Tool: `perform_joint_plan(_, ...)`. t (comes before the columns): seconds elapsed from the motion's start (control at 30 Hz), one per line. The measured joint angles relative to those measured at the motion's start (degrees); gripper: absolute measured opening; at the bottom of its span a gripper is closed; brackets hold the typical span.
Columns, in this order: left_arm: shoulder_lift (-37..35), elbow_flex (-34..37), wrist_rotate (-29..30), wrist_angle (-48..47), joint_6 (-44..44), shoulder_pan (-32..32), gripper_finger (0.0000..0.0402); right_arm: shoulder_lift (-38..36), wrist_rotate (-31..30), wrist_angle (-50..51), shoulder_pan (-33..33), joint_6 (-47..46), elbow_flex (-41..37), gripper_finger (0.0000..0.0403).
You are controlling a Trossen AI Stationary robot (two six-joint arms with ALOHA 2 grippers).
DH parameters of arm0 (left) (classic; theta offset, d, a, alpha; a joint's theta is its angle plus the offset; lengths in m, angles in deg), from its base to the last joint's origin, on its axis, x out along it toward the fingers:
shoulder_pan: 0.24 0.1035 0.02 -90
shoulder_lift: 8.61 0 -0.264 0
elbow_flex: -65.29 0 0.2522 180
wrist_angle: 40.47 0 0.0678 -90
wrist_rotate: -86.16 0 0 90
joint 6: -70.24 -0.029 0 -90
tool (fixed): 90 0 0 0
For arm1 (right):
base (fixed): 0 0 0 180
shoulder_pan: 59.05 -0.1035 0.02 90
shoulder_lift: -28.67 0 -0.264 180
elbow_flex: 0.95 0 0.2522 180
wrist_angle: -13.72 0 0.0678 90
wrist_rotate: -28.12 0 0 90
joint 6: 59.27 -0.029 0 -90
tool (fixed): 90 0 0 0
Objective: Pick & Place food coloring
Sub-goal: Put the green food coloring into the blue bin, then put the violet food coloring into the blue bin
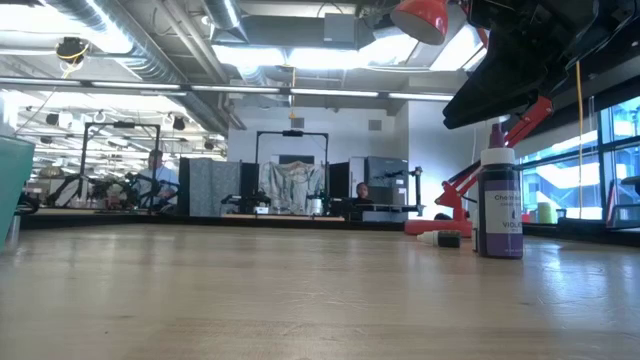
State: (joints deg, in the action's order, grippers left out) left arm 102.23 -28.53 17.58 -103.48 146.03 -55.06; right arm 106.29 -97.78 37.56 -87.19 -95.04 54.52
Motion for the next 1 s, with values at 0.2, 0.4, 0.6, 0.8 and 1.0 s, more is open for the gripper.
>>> perform_joint_plan(0.2, 0.00, 0.00, -2.28, -0.02, -2.94, 0.07, 0.0083, 0.00, -0.02, 0.00, 0.02, 0.04, 0.00, 0.0134)
perform_joint_plan(0.4, -0.54, 0.00, -3.15, -1.09, -4.47, 0.81, 0.0081, 0.00, 0.00, 0.00, 0.00, 0.20, 0.00, 0.0134)
perform_joint_plan(0.6, -5.01, 0.00, -1.53, -5.62, -9.10, 3.55, 0.0081, 0.00, 0.01, 0.14, 0.11, 1.60, 0.10, 0.0134)
perform_joint_plan(0.8, -11.69, -0.02, 8.29, -9.81, -19.47, 7.04, 0.0083, -0.81, 4.36, 2.20, 1.18, 4.63, 3.36, 0.0134)
perform_joint_plan(1.0, -17.34, -0.02, 15.57, -10.75, -40.86, 10.47, 0.0080, -2.16, 11.92, 12.30, 2.83, 10.41, 12.56, 0.0134)
